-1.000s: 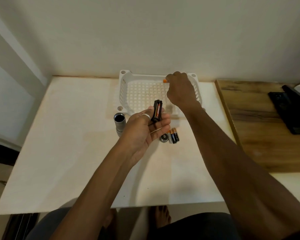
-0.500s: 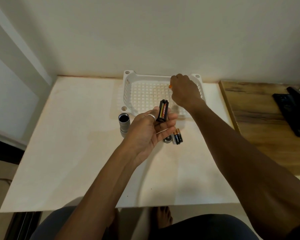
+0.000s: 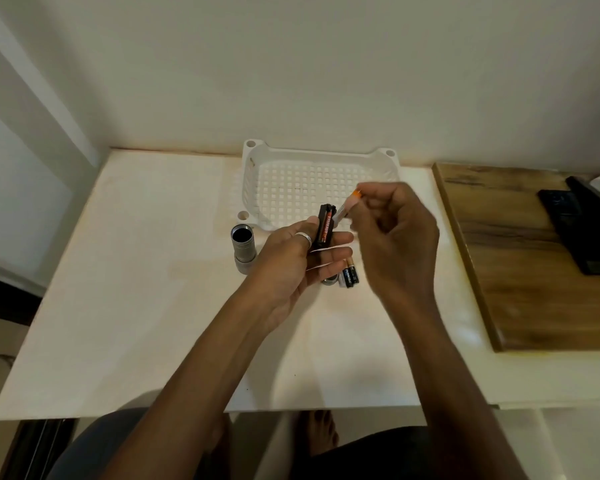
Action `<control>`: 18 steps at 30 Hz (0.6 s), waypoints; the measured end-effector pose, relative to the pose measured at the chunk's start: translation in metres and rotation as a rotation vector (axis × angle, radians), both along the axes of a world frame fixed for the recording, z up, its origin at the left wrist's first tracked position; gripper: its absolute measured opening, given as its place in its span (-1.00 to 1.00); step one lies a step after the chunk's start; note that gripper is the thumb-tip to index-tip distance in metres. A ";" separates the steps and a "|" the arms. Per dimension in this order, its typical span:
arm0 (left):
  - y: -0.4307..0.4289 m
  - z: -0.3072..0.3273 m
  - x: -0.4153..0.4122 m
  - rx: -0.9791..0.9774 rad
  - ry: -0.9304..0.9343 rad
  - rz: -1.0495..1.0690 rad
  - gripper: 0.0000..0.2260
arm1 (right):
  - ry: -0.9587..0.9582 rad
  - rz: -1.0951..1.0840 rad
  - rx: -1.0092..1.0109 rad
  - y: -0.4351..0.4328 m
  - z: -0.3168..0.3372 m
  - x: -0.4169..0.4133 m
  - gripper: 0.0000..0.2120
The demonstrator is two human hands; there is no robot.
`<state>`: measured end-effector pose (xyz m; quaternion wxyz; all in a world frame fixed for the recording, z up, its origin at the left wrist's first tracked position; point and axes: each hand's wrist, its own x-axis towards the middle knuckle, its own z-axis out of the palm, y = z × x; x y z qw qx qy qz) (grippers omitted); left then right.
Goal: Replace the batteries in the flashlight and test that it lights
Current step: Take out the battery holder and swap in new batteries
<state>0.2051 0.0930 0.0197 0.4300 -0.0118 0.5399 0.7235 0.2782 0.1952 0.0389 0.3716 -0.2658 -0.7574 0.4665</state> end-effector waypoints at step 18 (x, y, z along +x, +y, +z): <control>-0.003 -0.008 -0.007 0.073 0.008 0.061 -0.72 | -0.334 0.307 0.329 -0.006 -0.030 0.012 -0.44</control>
